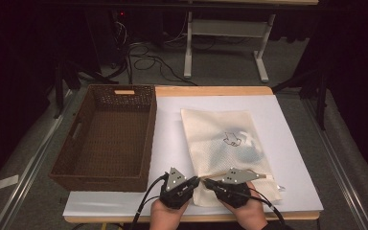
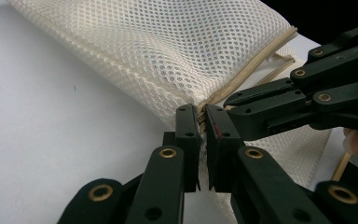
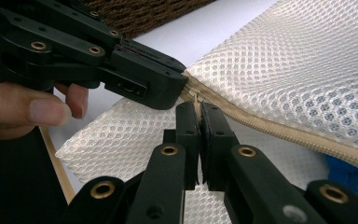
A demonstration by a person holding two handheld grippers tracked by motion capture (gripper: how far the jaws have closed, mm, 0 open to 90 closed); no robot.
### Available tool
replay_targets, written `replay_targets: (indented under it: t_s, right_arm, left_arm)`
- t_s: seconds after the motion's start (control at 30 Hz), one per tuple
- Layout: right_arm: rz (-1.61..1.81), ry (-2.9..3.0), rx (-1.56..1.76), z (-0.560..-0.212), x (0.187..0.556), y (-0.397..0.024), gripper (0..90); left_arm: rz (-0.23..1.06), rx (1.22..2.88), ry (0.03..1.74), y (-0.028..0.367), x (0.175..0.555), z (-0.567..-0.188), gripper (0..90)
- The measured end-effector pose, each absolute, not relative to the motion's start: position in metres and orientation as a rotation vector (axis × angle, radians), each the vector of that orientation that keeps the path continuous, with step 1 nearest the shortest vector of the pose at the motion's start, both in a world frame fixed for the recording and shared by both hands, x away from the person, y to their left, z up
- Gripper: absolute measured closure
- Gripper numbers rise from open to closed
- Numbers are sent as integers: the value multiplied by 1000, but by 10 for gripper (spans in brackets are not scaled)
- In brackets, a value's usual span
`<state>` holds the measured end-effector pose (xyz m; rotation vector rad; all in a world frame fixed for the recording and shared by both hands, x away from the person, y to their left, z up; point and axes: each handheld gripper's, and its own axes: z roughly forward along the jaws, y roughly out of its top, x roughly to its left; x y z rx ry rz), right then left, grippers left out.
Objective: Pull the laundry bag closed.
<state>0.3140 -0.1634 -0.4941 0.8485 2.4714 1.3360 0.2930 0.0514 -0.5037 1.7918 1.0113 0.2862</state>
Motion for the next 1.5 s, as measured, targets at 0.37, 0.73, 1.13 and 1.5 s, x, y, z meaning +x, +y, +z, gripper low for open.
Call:
replay_targets:
  t_s: [0.37,0.73,1.13,1.5]
  right_arm:
    - [1318,2468,875,-494,317,-168,882]
    - [1301,2479,877,-496,317,-169,882]
    - [1301,2475,872,-496,317,-170,882]
    - [1281,2441,951,-496,326,-186,882]
  left_arm:
    - [306,1777,1024,57,293,-501,850]
    - [326,1808,1011,55,293,-501,849]
    - [327,1810,1001,56,292,-499,849]
    - [347,1757,1050,72,293,-495,851]
